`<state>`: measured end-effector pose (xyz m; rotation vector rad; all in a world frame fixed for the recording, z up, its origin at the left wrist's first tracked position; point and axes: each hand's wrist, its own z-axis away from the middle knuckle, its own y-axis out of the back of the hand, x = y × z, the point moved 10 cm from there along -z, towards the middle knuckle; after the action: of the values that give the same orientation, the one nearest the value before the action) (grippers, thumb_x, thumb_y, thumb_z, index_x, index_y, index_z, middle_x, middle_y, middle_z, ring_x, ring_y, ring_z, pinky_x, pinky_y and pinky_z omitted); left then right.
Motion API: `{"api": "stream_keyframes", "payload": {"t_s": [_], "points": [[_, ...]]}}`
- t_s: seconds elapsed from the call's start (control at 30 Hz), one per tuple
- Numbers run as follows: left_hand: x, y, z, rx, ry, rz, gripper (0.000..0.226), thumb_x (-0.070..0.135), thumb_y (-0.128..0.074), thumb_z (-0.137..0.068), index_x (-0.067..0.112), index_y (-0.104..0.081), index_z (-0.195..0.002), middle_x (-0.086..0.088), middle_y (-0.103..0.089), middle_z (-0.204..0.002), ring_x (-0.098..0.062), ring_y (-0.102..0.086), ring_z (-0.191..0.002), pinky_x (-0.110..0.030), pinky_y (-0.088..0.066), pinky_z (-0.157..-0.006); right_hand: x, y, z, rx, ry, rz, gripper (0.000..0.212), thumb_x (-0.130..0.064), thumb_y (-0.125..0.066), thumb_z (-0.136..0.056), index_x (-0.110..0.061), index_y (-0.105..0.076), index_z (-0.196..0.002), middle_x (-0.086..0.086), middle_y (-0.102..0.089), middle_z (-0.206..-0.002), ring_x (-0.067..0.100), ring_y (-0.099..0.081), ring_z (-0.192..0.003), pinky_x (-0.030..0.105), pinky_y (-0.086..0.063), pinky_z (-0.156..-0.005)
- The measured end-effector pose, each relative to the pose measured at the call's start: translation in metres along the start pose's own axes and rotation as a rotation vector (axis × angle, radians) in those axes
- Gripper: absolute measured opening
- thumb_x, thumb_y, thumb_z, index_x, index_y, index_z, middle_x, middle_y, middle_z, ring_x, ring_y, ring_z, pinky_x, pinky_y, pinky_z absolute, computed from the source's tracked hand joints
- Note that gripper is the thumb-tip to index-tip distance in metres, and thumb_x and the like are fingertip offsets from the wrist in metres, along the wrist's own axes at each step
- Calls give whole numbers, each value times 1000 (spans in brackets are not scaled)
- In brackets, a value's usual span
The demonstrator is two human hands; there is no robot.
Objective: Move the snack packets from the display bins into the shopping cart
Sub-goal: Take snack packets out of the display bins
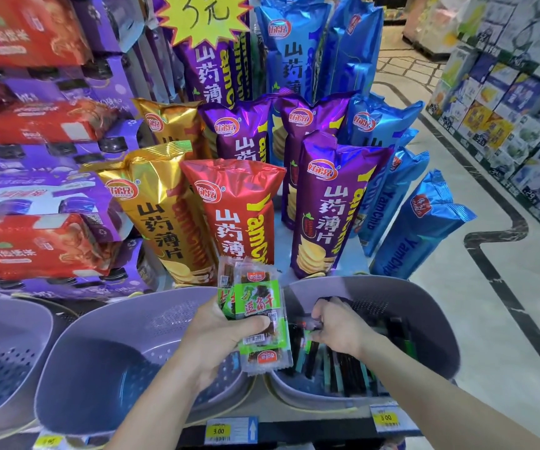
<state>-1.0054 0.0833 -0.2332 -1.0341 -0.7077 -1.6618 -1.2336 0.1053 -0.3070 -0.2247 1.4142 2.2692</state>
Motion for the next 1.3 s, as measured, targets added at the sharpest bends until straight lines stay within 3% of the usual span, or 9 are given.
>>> {"api": "stream_keyframes", "payload": {"t_s": [0.17,0.3,0.47,0.57,0.67,0.8,0.93,1.13,1.3], "points": [[1,-1,0,-7,-2,2,41,-1,-87,-79,17,-75,-114,-2,-83,-101,-17,-80,-90,-20,-60,-62,-11,0,0,58,13,51,23,-43,-70,-93,-28,-56,-102,3,-50,-114,28,-51,-114,38,-45,-98],[0,-1,0,-11,6,4,40,0,-87,-80,17,-74,-114,-3,-83,-102,-19,-81,-91,-22,-60,-62,-17,-7,-6,51,-12,235,44,-61,-70,-85,-25,-65,-111,5,-52,-121,32,-43,-119,45,-38,-100],[1,-2,-1,-14,0,-2,40,2,-87,-81,19,-75,-114,-3,-83,-103,-21,-81,-94,-27,-62,-68,-25,-11,-6,67,42,182,31,-48,-76,-85,-26,-55,-91,3,-48,-113,28,-37,-112,43,-34,-95],[2,-2,0,-11,0,-1,39,2,-87,-81,18,-74,-114,-3,-83,-103,-21,-81,-94,-28,-62,-69,-23,-9,-5,71,36,35,32,-42,-81,-82,-27,-53,-79,-4,-47,-97,25,-36,-102,40,-36,-88],[3,-2,1,-10,-5,1,38,1,-87,-81,17,-74,-114,-3,-83,-102,-20,-81,-92,-23,-61,-64,-23,-10,-3,46,3,-139,36,-32,-82,-81,-26,-49,-70,2,-58,-97,28,-48,-98,41,-48,-89],[2,-2,1,-6,-4,5,38,1,-87,-81,17,-75,-113,-3,-83,-102,-19,-81,-91,-24,-61,-63,-24,-2,1,33,59,-377,26,-13,-82,-82,-25,-59,-75,-3,-66,-86,15,-60,-78,36,-55,-81],[2,-2,1,-3,-2,3,40,2,-87,-80,19,-74,-114,-2,-83,-103,-19,-81,-93,-27,-60,-69,-14,20,12,57,80,-663,17,-13,-79,-88,-24,-69,-97,-3,-70,-102,12,-66,-80,28,-56,-73],[1,-2,5,15,-3,-13,43,1,-88,-78,17,-74,-116,-4,-83,-104,-22,-80,-96,-43,-61,-86,1,51,40,120,84,-914,18,-21,-78,-92,-34,-76,-104,-18,-76,-109,0,-70,-99,16,-54,-75],[3,-3,15,45,-17,-3,42,-2,-86,-80,12,-73,-117,-7,-83,-103,-24,-81,-94,-35,-63,-73,7,62,59,144,132,-1151,24,-11,-69,-98,-32,-79,-99,-13,-79,-102,0,-74,-88,8,-53,-62]]}}
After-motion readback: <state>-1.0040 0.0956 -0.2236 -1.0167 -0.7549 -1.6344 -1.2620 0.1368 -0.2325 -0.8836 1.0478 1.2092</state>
